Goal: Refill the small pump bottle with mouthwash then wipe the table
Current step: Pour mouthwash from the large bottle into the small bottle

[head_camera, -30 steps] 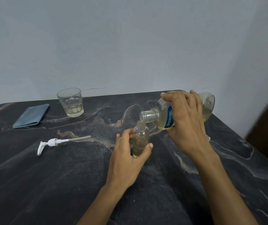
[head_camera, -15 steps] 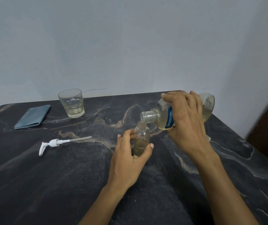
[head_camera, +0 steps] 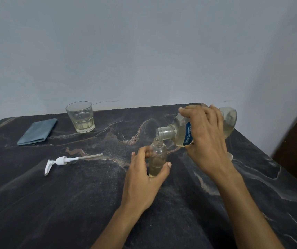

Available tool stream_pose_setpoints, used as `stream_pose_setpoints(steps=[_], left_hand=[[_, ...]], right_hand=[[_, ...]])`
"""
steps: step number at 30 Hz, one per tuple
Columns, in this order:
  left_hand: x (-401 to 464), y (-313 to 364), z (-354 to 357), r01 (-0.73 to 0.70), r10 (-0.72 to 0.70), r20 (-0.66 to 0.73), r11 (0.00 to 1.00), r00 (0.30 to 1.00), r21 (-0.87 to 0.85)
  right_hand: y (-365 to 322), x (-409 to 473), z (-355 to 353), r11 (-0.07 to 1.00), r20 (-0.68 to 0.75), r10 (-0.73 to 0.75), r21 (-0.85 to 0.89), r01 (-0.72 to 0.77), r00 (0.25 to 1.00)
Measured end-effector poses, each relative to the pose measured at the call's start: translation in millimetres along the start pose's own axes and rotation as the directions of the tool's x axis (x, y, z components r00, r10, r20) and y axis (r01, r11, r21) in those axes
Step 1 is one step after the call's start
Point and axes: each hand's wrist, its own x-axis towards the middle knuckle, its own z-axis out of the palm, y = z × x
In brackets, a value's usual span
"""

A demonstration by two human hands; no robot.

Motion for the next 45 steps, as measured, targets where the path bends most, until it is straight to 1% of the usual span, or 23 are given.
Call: stream_pose_setpoints(steps=[18,45], left_hand=[[0.7,5.4,-1.0,0.005,-0.005,-0.002,0.999,1.0,-0.034],[1.8,4.5,0.8,0.021,-0.023,-0.019,0.995,1.0,-0.092]], right_hand=[[-1.0,0.0,-0.8,1.0,-0.005,-0.002,0.011,0.002,1.0],[-0.7,0.6,-3.1,1.0,0.038,0.01,-0.018,-0.009,0.999]])
